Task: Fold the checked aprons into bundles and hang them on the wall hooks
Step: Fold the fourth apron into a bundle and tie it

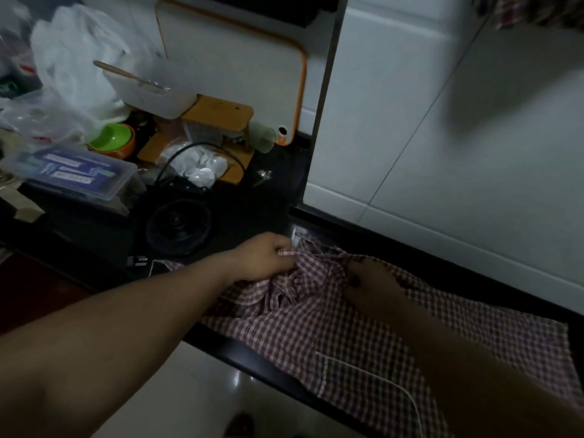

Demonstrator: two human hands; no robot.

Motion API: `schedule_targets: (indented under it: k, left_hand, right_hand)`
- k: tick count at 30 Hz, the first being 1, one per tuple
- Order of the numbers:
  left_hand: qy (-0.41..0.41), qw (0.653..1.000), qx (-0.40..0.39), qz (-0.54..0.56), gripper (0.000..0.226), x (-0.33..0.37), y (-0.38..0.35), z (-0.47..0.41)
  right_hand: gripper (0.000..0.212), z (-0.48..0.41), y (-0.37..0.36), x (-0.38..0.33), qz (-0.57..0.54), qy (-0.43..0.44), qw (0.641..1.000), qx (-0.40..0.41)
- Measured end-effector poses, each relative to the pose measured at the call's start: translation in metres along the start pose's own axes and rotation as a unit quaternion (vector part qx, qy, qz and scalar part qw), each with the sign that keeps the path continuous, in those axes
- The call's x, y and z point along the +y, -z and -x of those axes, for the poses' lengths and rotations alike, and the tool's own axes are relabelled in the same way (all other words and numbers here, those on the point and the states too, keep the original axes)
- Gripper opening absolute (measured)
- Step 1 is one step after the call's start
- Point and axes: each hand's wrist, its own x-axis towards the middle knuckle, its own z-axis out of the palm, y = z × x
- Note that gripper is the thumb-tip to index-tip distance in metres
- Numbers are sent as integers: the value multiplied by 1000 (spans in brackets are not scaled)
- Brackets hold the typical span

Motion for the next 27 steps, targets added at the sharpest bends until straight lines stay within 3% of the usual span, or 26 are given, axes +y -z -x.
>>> schedule_targets:
  k: [1,3,4,5,7,9,13,14,15,17,18,21,23,25,27]
  left_hand:
    - [24,993,-28,111,20,7,6,3]
    - [90,939,-116,311,38,16,11,5]
    - [117,923,-134,341,40,17,8,4]
    - [139,933,-126,307,34,14,1,3]
    - [126,986,-74,81,20,-1,-16,-3]
    - [79,989,-56,-115,2,-14,-28,-9]
    - [33,958,-65,-277,59,-9,-55,-3]
    - [36,941,-53,-332,65,-6,-62,-1]
    - [29,928,-33,-370,56,-5,-67,-1]
    - [4,934,1,-358,19,-1,-66,-4]
    - [10,950,3,-311,13,-1,-60,-7]
    - [77,986,72,-132,14,-5,-13,-16]
    - [133,971,192,-49,7,-9,18,-24]
    - [160,945,284,-9,20,-8,33,-24]
    - [99,933,328,-111,43,-1,26,-12]
  right_hand:
    - [12,6,3,-1,-44,4,999,26]
    - [16,15,7,3,-87,-8,992,93]
    - [13,20,9,7,-79,-8,991,110]
    - [8,24,7,10,-81,12,991,109]
    - [24,34,0,15,-73,64,993,70]
    - [20,40,-7,16,-24,102,992,70]
    - [7,51,-10,3,14,149,987,65]
    - [4,54,-12,4,19,141,989,34]
    - [5,56,-16,7,15,126,992,3]
    - [21,61,-17,9,4,94,995,-40]
    - [20,62,-18,10,9,76,996,-51]
    - [15,58,-14,7,37,53,996,-56]
    - [18,56,-13,7,35,68,995,-57]
    - [24,54,-11,9,22,91,994,-60]
    - [23,51,-8,6,11,105,993,-56]
